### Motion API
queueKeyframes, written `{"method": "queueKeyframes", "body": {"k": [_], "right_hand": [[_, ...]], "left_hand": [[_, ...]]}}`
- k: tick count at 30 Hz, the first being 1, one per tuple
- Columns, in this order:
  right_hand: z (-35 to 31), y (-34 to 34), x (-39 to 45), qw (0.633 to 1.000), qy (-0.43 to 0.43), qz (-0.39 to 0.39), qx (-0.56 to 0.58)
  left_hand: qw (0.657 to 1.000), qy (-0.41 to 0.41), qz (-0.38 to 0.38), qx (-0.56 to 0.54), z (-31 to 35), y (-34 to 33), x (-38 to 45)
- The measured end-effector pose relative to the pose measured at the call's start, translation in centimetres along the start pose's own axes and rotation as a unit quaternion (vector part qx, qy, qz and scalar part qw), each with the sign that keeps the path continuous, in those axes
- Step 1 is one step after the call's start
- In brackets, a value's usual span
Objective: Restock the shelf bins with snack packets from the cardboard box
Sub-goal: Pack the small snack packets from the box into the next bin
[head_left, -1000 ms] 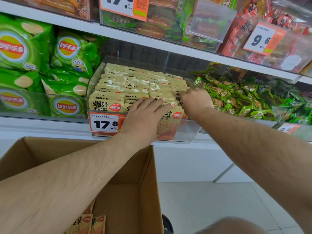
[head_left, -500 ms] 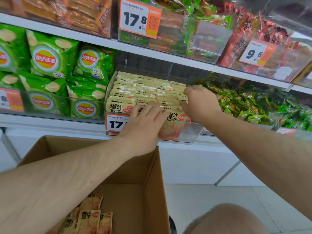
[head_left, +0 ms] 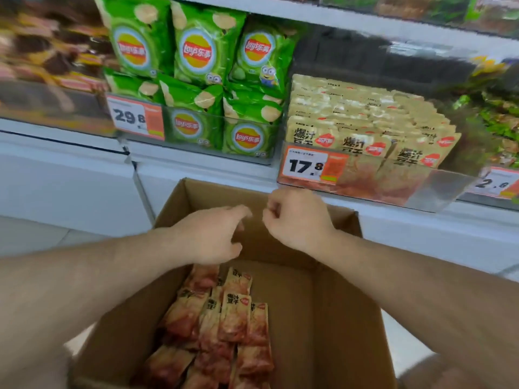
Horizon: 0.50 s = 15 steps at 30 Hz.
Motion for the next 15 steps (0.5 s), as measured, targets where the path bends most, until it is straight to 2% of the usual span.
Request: {"method": "queueKeyframes", "body": {"k": [3,5,9,12,15], "right_hand": [[0.0,-6.9,0.9,0.992,-0.067,-0.1,0.024],[0.8,-12.3,1.0,0.973,-0.131,-0.183,0.044],[3.0,-22.8,-1.2,0.912,-0.235,-0.333,0.049],[3.7,-28.8,-3.8,0.879,-0.212,-0.426,0.009],[4.1,-31.9,-5.4,0.877,-0.193,-0.439,-0.022]], "left_hand": [[0.998,0.03,-0.038,0.04,-3.5,-0.6,-0.1],[0.997,0.062,-0.046,-0.002,-5.3,-1.2,0.3],[0.987,0.11,-0.054,-0.106,-7.4,-3.7,0.8],[0.98,0.129,-0.088,-0.125,-8.2,-5.6,0.7],[0.969,0.156,-0.111,-0.154,-8.8,-6.5,0.6]]}}
Point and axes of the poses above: each hand's wrist, its own x-axis towards the middle knuckle, its own y-axis out of the back of the hand, z = x × y, the point moved 3 cm from there along x, towards the middle knuckle, and after that the axes turned 2 degrees about -y, right-handed, at the moved point
